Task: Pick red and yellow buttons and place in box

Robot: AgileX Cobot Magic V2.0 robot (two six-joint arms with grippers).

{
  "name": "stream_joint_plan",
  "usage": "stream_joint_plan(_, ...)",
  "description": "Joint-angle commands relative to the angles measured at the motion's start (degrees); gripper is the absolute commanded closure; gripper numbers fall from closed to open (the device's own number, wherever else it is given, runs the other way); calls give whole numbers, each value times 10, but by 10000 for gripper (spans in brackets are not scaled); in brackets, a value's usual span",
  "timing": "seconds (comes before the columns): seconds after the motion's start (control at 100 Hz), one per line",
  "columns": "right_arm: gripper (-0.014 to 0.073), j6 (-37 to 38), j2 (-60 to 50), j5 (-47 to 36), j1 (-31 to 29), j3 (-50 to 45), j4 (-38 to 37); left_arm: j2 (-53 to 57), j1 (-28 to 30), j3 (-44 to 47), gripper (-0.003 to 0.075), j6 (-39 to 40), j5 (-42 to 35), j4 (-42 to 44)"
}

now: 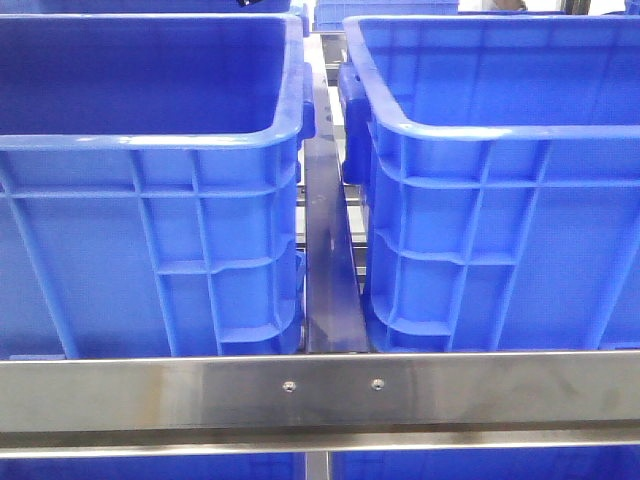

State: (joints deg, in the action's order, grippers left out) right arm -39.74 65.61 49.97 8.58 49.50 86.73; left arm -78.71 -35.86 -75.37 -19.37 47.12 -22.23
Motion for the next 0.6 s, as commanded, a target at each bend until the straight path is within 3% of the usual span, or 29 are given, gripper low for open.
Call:
stream_joint_plan(0.0, 2, -16, 19, -11, 25, 44, 44, 20, -4, -17, 573, 1, -34, -22)
stream_joint_plan(0.28, 2, -18, 111, -22, 65, 116, 40, 20, -4, -17, 573, 1, -34, -22)
stream_joint_plan(0.59, 13, -18, 145, -10, 83, 128, 40, 20, -4, -17, 573, 1, -35, -22)
